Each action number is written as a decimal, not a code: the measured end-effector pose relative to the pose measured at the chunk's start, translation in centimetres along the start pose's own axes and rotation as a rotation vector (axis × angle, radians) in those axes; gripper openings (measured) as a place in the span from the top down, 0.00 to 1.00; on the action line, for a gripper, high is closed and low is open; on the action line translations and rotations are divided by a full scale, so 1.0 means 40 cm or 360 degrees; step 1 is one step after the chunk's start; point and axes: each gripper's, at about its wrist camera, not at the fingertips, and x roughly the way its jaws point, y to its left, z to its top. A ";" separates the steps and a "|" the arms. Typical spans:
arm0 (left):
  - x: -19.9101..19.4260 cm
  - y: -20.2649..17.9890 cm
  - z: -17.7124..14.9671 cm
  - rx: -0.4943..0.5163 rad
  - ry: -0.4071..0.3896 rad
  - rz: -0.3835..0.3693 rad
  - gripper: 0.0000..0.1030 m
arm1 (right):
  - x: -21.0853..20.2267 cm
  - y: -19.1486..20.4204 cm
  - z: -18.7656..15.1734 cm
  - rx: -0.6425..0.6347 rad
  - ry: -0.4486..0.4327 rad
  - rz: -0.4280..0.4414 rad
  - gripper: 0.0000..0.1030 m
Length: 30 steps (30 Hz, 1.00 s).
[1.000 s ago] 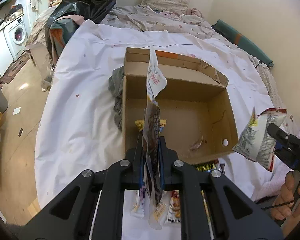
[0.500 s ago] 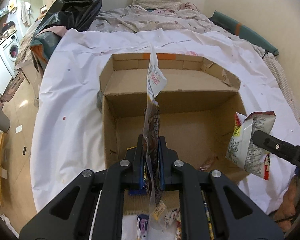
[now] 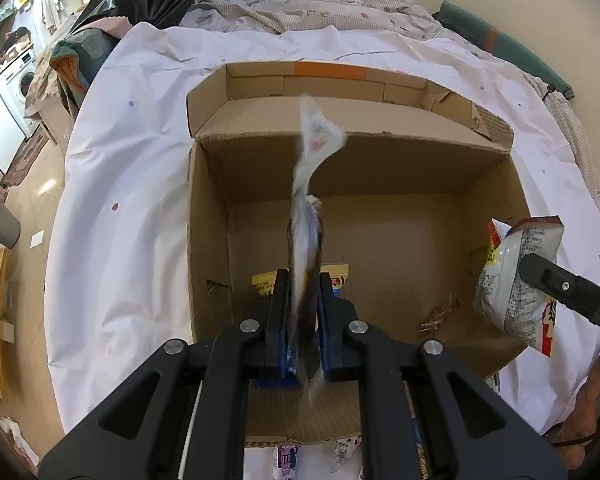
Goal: Organize snacks
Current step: 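Carry both packets over the box and open both tools to drop them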
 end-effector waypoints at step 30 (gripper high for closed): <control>-0.027 -0.056 -0.012 0.0109 -0.0060 -0.0075 0.19 | 0.012 0.008 0.001 0.0042 0.0038 0.0026 0.26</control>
